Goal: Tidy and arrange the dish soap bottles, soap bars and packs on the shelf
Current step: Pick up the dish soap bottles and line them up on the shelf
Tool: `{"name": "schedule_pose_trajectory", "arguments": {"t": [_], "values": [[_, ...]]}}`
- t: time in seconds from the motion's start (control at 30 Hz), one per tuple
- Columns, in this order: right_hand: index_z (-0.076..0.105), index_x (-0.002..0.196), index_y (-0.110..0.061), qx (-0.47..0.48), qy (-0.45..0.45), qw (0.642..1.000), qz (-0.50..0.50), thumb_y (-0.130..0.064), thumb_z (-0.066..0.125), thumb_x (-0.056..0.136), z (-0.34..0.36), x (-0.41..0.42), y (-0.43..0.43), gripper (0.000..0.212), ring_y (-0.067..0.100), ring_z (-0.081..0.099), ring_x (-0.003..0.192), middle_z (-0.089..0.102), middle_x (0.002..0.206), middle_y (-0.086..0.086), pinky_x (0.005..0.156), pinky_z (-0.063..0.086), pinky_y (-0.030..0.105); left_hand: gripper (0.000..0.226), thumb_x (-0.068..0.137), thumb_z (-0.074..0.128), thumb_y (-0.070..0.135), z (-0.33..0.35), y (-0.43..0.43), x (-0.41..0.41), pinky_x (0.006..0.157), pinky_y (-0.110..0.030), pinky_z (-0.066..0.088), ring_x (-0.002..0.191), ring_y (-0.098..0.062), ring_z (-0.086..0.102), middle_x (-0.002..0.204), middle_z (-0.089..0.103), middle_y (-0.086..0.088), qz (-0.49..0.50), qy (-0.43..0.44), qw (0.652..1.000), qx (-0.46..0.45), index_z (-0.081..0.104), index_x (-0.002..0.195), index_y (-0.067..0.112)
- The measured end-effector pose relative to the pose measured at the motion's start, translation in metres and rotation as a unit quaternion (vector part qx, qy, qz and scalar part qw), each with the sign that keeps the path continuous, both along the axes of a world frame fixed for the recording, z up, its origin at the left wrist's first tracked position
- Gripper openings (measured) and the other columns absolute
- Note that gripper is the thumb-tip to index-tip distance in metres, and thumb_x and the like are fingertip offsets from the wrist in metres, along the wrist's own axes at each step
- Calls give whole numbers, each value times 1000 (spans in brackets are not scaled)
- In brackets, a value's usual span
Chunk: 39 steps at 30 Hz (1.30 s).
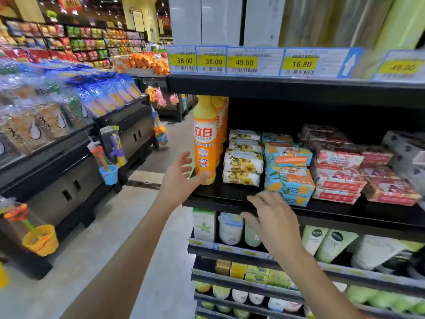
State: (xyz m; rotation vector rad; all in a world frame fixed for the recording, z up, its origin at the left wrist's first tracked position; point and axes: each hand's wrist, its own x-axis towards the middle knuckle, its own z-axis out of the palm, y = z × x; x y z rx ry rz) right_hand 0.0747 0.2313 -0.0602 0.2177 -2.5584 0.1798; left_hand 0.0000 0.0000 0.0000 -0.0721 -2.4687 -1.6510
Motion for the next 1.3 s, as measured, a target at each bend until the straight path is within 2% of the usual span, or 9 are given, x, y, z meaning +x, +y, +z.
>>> {"name": "schedule_pose_trajectory", "arguments": {"t": [0.13, 0.4, 0.6, 0.8, 0.93, 1.03, 1.13, 1.2, 1.3], "values": [[78, 105, -11, -19, 27, 999, -22, -27, 89, 78, 0, 2, -8, 33, 30, 64, 92, 65, 95, 1, 75, 58, 42, 73, 84, 84, 22, 4, 2, -10, 80, -7, 47, 99, 7, 58, 112, 59, 21, -51, 27, 997, 43, 46, 146, 19], [79, 103, -12, -36, 62, 996, -43, -23, 89, 78, -6, 1, -13, 29, 29, 65, 88, 65, 95, 0, 76, 57, 41, 61, 87, 81, 22, 6, 5, -18, 97, -31, 52, 109, -8, 61, 120, 64, 10, -43, 50, 996, 53, 55, 142, 17], [79, 103, -12, -57, 71, 995, -45, -23, 90, 77, -9, 1, -14, 30, 29, 65, 89, 66, 96, 0, 75, 58, 40, 54, 87, 81, 25, 8, 3, -1, 79, -17, 48, 93, 10, 57, 103, 60, 23, -45, 52, 997, 32, 58, 136, 21], [79, 108, -12, -83, 52, 994, -47, -23, 88, 79, -10, 1, -14, 32, 26, 63, 95, 67, 100, -1, 77, 58, 39, 50, 87, 80, 29, 16, -2, 29, 65, -14, 46, 87, 6, 61, 99, 63, 22, -70, -21, 994, 85, 59, 132, 22], [76, 117, -15, -143, -23, 989, -27, -31, 80, 88, 5, 8, -18, 33, 21, 59, 108, 66, 109, -2, 93, 52, 35, 41, 85, 79, 35, 17, -6, 50, 65, -17, 54, 90, -3, 70, 102, 70, 14, -91, -72, 984, 135, 62, 120, 25], [74, 119, -22, -327, -79, 942, 19, -35, 73, 93, 30, 21, -28, 29, 5, 63, 106, 70, 111, -10, 94, 52, 26, 52, 72, 78, 48, 12, -6, 69, 73, -21, 56, 93, -7, 73, 107, 74, 9, -108, -89, 978, 156, 62, 117, 27], [73, 117, -24, -535, -138, 828, 96, -37, 74, 89, 57, 32, -44, 32, 6, 71, 99, 75, 107, -7, 85, 59, 27, 62, 64, 77, 53, 3, -4, 85, 78, -26, 58, 95, -6, 74, 108, 76, 8, -117, -93, 977, 155, 65, 118, 26], [69, 122, -22, -601, -168, 772, 123, -43, 73, 81, 69, 34, -50, 46, 11, 73, 100, 75, 111, 0, 81, 61, 27, 59, 64, 78, 51, -3, 0, 94, 76, -23, 59, 93, -4, 74, 106, 77, 8, -122, -92, 976, 158, 67, 116, 25], [65, 126, -21, -615, -184, 756, 130, -48, 76, 72, 78, 34, -55, 61, 14, 74, 101, 73, 114, 3, 84, 62, 34, 44, 66, 80, 49, -11, 5, 105, 68, -16, 56, 90, 3, 71, 97, 76, 15, -124, -90, 977, 148, 66, 105, 35]]}}
